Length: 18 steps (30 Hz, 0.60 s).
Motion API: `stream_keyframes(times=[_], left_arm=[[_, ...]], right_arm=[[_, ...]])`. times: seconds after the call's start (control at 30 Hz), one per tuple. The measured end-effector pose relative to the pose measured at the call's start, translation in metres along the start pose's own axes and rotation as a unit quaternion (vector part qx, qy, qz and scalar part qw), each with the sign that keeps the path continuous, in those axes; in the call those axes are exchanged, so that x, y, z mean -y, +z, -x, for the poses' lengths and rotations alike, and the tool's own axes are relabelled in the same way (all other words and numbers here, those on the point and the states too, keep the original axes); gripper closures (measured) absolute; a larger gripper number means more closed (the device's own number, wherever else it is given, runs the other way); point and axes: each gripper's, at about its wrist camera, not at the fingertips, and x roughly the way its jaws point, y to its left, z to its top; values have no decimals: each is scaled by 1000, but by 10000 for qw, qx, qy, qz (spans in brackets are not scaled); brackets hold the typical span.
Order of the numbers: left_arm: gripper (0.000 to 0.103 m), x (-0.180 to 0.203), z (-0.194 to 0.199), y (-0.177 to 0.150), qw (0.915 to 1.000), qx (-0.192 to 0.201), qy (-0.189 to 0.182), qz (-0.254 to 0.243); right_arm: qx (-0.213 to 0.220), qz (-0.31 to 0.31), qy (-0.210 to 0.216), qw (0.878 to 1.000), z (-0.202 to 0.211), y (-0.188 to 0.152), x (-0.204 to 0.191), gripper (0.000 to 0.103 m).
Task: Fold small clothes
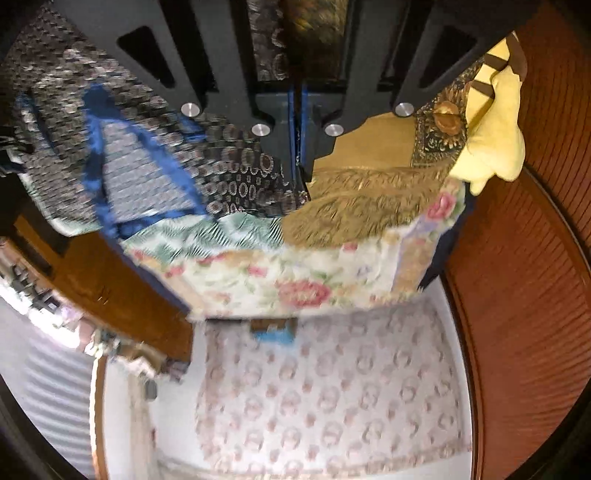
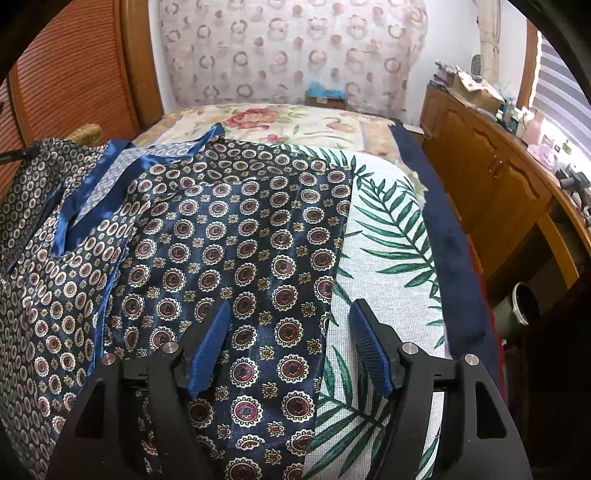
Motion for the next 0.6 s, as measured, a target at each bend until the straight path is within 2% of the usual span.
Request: stream_keyframes(times=[0.27, 0.43, 0.6], left_arm=[[103, 27, 57, -10, 9976, 491, -434, -241], [103, 37, 68, -27, 9963, 495, -642, -297], [103, 42, 71, -40, 9961, 454, -699, -278]], right_arm=[[2, 2, -1, 10000, 0, 0, 0, 33], [3, 0, 13, 10000, 0, 0, 0, 33], [-9, 153, 4, 9999, 1, 5, 0, 33]])
